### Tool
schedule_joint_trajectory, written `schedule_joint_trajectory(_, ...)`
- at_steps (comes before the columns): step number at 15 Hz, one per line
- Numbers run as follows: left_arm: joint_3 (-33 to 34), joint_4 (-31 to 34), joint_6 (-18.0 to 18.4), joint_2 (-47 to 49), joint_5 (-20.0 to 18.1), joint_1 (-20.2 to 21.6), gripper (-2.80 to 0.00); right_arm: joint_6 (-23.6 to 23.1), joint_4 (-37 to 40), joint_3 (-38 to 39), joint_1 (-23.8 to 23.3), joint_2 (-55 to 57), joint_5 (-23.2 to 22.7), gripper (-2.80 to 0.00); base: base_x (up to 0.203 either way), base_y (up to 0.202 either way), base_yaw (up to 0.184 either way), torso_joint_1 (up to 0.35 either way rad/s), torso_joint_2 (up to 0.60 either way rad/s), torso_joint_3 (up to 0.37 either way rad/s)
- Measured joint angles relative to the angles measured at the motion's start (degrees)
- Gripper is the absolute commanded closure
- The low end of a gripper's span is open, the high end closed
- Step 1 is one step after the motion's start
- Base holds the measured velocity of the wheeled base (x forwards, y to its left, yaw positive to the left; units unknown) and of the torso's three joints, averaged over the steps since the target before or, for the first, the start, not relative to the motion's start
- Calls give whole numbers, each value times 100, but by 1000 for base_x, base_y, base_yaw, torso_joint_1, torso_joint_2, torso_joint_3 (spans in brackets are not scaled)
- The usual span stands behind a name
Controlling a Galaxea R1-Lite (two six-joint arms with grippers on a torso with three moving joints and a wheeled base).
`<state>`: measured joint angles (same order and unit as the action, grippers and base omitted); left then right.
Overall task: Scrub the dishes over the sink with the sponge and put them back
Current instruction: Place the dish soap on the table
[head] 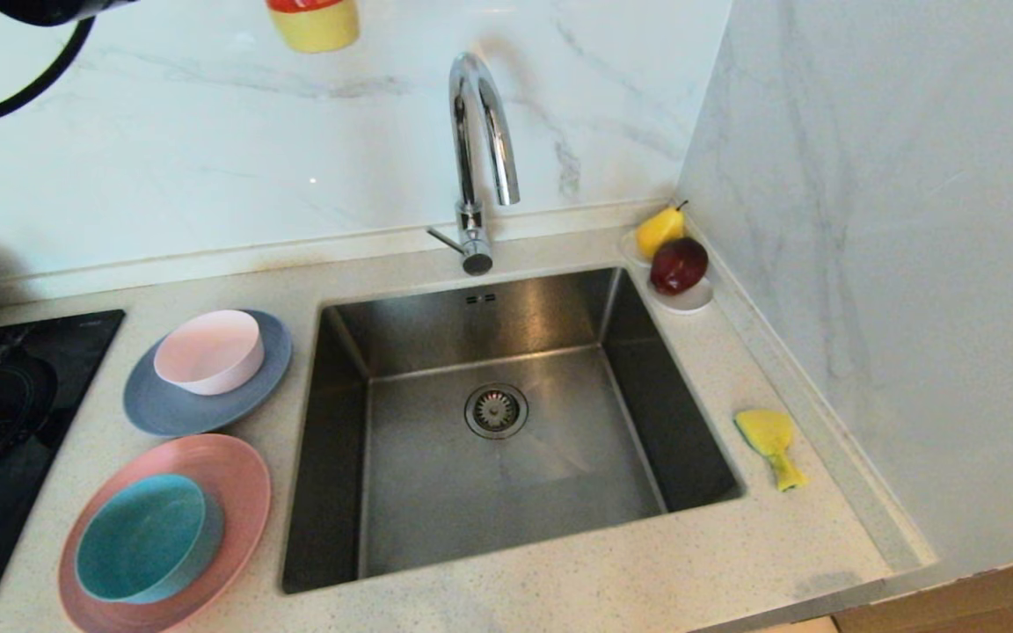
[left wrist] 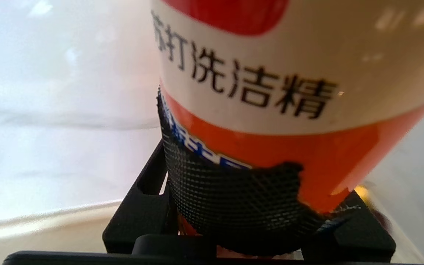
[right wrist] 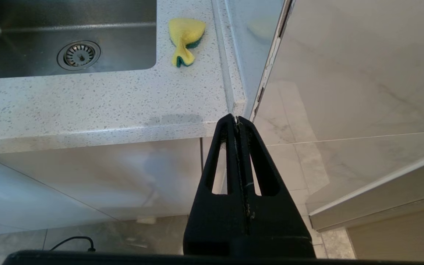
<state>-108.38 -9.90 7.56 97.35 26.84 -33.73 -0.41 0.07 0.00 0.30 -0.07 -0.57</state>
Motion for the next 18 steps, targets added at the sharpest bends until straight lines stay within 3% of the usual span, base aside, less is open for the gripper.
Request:
schedule_joint_trajectory(5,511,75,-771,-232,-280,1499,0,-2,0,0,2,0,-2,0,0,0,0,0,0,0)
schedule_joint_trajectory(8,1202,-15,-1109,-237,-457,2103,0,0,2,0,2,0,-2,0,0,0,0,0,0,0)
schedule_joint_trajectory(11,1698,-775,-1342,13,-441,2496,0,0,1,0,2,0,-2,0,0,0,0,0,0,0)
schedule_joint_trajectory(14,2246,-1998,-1304,410,-447,2722,0,0,2,0,2,0,0,0,0,0,0,0,0,0)
schedule_joint_trajectory(18,2879,-2919,-1263,764,-430,2815,0,0,4,0,2,0,-2,0,0,0,0,0,0,0)
